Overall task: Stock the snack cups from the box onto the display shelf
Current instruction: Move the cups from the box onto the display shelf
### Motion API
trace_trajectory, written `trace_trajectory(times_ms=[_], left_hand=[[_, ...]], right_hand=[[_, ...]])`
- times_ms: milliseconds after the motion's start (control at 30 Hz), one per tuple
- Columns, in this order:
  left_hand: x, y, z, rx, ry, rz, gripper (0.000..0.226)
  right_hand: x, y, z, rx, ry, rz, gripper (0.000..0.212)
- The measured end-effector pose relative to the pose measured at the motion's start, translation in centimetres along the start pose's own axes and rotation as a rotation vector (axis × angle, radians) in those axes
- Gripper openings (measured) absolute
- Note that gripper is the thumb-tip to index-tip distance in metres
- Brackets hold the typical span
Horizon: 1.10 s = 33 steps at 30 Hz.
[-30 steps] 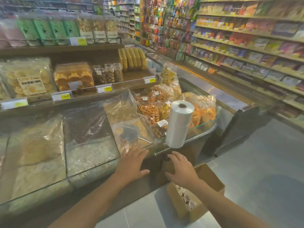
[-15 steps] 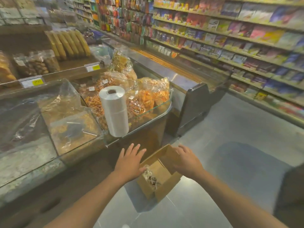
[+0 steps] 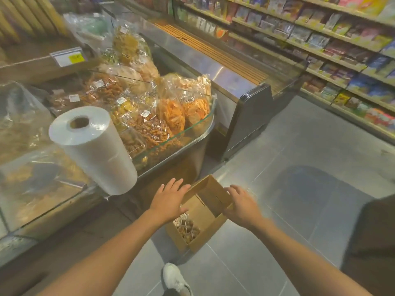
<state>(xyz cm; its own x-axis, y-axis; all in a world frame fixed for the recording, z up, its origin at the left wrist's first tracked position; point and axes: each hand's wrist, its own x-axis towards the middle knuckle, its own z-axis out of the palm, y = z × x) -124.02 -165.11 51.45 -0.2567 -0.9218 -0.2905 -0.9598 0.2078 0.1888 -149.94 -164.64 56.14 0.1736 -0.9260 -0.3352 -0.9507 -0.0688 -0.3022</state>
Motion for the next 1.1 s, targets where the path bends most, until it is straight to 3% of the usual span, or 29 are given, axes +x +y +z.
trace_trajectory(times_ms=[300,633,733,900,1100], left_hand=[[8.8,-2.6,7.3,-0.052,-0.086,-0.069,0.074],[20.6,-5.9,27.5,0.039,-0.217,-0.027,0.053],[24.5,-6.6,34.5,0.103,-0.276,0.012,0.042],[30.1,-7.4,44.9,0.277,-0.388,0.133,0.044],[33.2,-8.1,53.1,0.499,-0.445,0.250,0.043]], right_hand=[[11.9,3.3,6.7,-0.027,-0.120,-0.076,0.078],[25.5,11.5,24.0,-0.030,-0.182,-0.150,0.079],[29.5,14.1,30.4,-0.008,-0.198,-0.161,0.079],[35.1,17.4,39.9,-0.038,-0.235,-0.207,0.078],[37.2,19.6,47.0,-0.118,-0.238,-0.194,0.073]])
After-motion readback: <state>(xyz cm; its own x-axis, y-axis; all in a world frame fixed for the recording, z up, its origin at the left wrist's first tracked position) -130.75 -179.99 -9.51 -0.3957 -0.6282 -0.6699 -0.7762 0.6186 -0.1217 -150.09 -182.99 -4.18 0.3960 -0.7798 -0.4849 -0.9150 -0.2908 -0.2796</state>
